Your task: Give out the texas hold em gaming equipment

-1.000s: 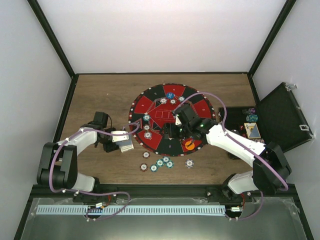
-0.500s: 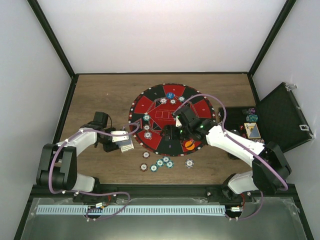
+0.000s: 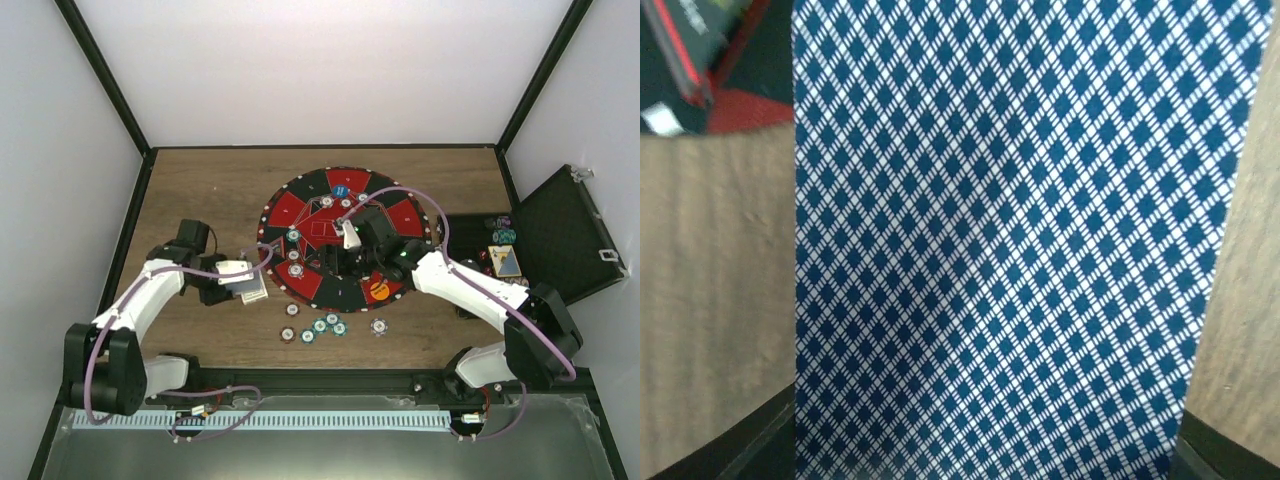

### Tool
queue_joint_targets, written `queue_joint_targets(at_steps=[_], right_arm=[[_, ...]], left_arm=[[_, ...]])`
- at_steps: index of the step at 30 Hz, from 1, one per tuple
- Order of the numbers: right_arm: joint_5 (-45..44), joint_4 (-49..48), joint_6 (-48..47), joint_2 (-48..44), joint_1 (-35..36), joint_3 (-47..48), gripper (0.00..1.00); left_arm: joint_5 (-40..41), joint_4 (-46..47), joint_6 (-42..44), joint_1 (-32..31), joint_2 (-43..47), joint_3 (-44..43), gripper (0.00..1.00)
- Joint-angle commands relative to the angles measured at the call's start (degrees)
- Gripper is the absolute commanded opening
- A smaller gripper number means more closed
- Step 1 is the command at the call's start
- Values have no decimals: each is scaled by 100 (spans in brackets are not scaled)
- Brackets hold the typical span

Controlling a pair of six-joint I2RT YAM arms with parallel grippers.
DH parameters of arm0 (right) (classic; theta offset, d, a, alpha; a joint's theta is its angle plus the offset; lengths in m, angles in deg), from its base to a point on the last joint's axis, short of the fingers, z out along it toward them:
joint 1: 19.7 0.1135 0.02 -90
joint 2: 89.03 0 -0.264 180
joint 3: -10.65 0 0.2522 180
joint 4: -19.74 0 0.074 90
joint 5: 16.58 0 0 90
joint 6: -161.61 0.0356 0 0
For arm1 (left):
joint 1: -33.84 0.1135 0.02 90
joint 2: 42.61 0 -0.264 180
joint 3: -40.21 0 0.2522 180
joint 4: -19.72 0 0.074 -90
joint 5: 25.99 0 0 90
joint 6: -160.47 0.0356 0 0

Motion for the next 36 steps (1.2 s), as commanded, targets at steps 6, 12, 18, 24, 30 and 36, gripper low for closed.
queue_joint_targets(at_steps=[6,12,18,24,30,36], right_arm=[[1727,-1886,899,555,351,11,78],[1958,-2470,1232,1083,783,264,77],[2138,-2961,1553,1426,993,327,75],[2187,-3084,1660,1575,1011,421,74],[2357,-3281,1777,1916,1060,634,65],[2695,-3740,2044,2286,1139,811,37]], left_arm=[[-1039,-1150,-196,-360,880,-791,4],[-944,-1195,-403,-710,1138,-799,4],[-875,-1206,-489,-901,1229,-801,4],[-789,-1162,-513,-999,1339,-698,4],[-788,-1160,-526,-1082,1456,-698,4],[-729,-1161,-500,-1156,1505,-669,4]])
